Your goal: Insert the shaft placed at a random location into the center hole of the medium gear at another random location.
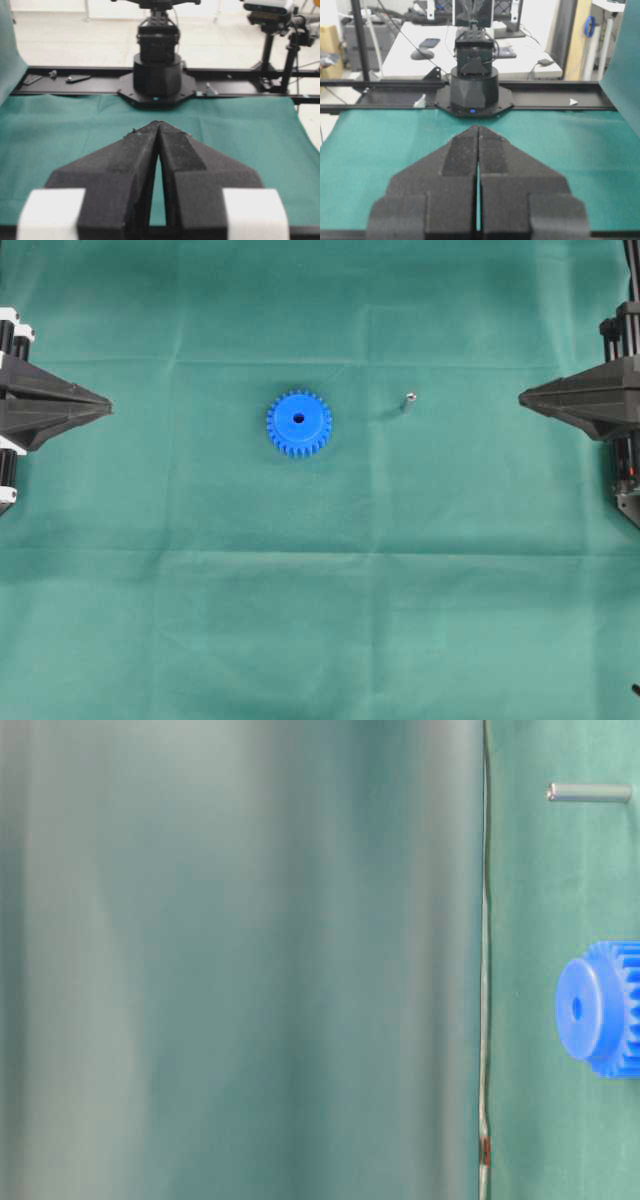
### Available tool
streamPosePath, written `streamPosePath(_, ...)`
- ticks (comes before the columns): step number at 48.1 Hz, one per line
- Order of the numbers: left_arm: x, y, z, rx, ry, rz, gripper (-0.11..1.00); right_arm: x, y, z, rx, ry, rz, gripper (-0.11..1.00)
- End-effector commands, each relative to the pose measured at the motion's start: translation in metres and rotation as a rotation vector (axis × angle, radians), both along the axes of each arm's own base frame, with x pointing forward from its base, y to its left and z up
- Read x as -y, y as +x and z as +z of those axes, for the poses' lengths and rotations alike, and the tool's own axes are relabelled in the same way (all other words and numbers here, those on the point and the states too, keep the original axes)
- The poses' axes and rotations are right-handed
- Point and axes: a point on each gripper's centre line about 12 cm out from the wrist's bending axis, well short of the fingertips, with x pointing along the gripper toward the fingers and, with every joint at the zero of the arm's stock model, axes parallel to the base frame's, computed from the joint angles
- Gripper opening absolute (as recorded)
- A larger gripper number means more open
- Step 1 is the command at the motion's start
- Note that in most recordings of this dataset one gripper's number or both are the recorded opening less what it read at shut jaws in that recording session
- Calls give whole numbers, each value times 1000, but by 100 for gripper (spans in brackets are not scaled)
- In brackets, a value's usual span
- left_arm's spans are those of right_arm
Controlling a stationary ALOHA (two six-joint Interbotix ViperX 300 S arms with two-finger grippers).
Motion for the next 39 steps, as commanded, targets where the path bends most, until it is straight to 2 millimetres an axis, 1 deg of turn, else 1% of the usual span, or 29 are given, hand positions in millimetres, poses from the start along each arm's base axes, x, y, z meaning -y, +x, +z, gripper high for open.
streamPosePath(1,1,4,9,11,7,-4,0,2,2,5,6,-2,-10,1)
streamPosePath(7,1,4,7,3,7,-4,0,10,10,-1,-58,6,-47,1)
streamPosePath(14,1,4,7,-5,9,-4,0,16,22,-15,-125,14,-72,1)
streamPosePath(23,1,3,6,-9,11,-4,0,28,41,-44,-229,25,-114,1)
streamPosePath(26,0,3,6,-11,11,-2,0,33,48,-54,-263,29,-131,4)
streamPosePath(28,1,3,6,-14,11,-4,0,37,52,-61,-282,35,-144,10)
streamPosePath(31,1,3,6,-15,9,-4,0,42,60,-72,-308,38,-161,22)
streamPosePath(39,0,3,4,-31,8,-2,0,56,75,-109,-380,45,-200,72)
